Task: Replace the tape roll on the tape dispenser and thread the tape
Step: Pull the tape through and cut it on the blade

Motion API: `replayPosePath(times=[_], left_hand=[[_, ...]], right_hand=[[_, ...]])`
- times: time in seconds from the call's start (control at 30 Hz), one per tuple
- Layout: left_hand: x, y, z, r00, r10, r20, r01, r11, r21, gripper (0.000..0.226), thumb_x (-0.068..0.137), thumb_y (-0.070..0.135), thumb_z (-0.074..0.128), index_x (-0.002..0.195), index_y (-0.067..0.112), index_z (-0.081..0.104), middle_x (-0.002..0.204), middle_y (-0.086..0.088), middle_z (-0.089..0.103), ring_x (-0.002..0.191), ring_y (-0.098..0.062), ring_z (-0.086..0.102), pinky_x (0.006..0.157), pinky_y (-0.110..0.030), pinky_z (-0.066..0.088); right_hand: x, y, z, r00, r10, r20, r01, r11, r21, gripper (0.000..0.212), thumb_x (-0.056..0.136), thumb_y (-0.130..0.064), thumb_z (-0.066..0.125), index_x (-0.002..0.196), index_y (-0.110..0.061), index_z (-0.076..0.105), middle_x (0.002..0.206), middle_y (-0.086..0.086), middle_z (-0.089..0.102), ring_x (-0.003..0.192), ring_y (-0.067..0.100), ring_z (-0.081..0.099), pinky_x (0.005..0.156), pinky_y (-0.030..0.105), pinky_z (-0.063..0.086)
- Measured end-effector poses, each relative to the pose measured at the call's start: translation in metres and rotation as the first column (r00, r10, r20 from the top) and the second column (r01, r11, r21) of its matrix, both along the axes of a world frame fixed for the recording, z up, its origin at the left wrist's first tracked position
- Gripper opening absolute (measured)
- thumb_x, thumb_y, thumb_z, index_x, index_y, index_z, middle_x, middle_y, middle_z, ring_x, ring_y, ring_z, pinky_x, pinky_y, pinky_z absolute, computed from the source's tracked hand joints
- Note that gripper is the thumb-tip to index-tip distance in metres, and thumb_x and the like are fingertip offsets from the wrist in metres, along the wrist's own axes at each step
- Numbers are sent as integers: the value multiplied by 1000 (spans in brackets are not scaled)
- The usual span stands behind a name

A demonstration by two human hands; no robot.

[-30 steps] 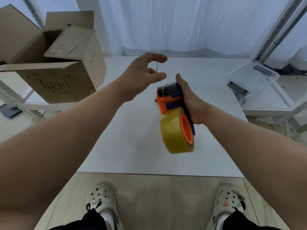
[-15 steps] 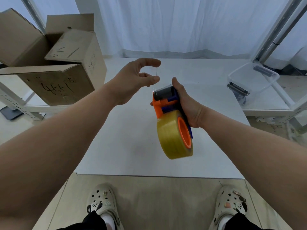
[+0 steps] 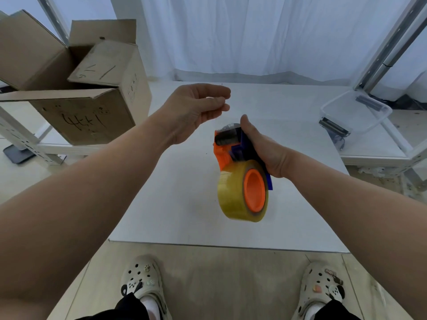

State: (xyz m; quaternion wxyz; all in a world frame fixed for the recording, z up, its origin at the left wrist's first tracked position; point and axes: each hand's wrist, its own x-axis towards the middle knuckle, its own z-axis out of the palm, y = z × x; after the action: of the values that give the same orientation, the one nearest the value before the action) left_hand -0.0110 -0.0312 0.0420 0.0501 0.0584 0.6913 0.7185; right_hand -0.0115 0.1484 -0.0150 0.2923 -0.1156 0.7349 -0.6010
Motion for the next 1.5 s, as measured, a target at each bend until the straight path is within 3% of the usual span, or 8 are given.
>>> replayPosePath(times=[0.1,0.27,0.43,0.67,0.97,1.1,1.27,1.5], left_hand=[[1,2,0,1000,3,-13,-3,999,-48,18,87,-2,56,99,7,65,100,-3,68,77,-9,68,78,-20,55],[2,-1,3,994,-103,44,109,983,-146,20,89,-2,54,95,12,67,97,-1,70,77,-11,67,81,-24,54],[2,0,6,983,-174,59,183,944,-276,23,88,-3,50,87,11,69,88,1,71,76,-11,65,81,-27,49],[1,-11,7,966,-245,79,257,893,-369,25,86,-5,50,79,13,65,79,5,70,74,-9,62,79,-25,46],[3,-14,-6,940,-297,167,340,848,-406,22,88,-6,50,77,14,53,82,-2,67,68,-16,57,62,-20,50],[2,-15,-6,938,-297,181,347,827,-443,24,86,-2,57,87,14,40,84,-6,67,65,-15,59,64,-24,50],[1,-24,-12,937,-258,235,344,796,-497,29,84,2,63,98,16,42,87,-2,69,75,-16,63,70,-24,54],[-3,-26,-18,929,-167,329,343,722,-601,26,81,1,63,95,20,52,98,-7,62,87,-23,60,77,-30,53]], right_hand=[[-1,3,1,992,91,-89,-85,994,68,92,30,-93,54,95,-30,66,97,3,69,87,17,65,83,31,55],[3,8,7,962,265,-72,-255,960,118,27,77,-37,70,103,-36,61,96,-1,67,87,14,65,78,25,56],[1,3,10,925,313,-216,-244,924,296,61,79,-23,74,131,-39,46,106,-3,61,92,12,62,80,21,57],[0,-7,4,879,341,-332,-199,898,393,70,81,-23,72,141,-35,37,118,3,60,102,17,61,90,32,54],[5,-17,-5,908,329,-258,-224,904,365,68,75,-30,63,138,-30,38,120,2,41,107,19,51,92,32,48],[6,-13,-4,899,310,-308,-225,932,283,55,76,-10,70,123,-28,48,115,10,50,101,27,57,84,29,51],[7,-6,-11,937,207,-282,-155,968,196,87,74,-11,79,136,-34,23,112,-12,55,99,6,60,79,9,51],[12,-14,-23,881,130,-455,-69,987,147,100,71,-19,82,143,-36,13,113,11,60,99,15,64,86,14,52]])
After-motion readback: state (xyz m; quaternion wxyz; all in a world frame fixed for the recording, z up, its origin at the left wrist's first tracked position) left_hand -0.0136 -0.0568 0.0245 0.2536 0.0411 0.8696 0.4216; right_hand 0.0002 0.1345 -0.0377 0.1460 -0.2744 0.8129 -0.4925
